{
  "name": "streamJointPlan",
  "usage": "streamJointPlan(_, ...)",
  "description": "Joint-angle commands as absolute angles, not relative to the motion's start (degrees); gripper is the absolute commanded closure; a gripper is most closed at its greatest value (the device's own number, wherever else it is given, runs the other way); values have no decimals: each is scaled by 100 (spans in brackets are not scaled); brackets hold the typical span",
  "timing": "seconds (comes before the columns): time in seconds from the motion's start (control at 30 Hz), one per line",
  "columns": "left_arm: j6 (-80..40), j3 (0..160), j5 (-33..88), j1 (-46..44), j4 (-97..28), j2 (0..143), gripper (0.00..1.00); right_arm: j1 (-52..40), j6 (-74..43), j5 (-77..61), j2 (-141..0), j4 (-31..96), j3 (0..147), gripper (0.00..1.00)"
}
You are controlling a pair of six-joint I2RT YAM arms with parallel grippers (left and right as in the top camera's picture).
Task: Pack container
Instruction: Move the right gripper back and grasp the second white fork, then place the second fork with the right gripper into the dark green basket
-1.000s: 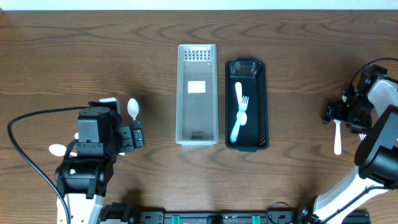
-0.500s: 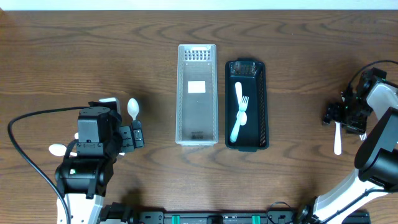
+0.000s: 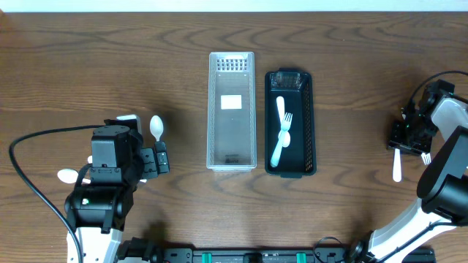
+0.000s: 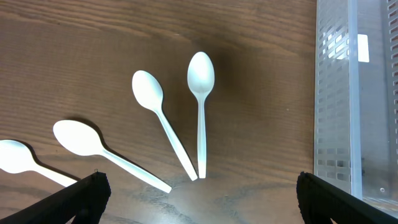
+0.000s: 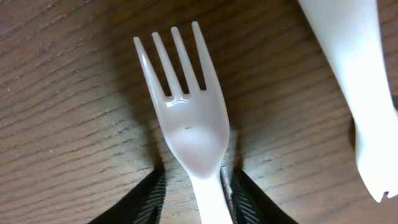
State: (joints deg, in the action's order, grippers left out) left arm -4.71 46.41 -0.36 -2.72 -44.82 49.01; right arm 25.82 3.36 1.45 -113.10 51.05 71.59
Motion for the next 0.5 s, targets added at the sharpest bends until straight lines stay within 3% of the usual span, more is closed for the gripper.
streamJointPlan(0.0,-526,4722,-38,-248,-4497,4897,2,2611,257,228,-11489,5037,6963,67)
streamJointPlan(0.47,-523,4722,-40,-248,-4497,4897,2,2445,128,231,-11487,4984,6976,92)
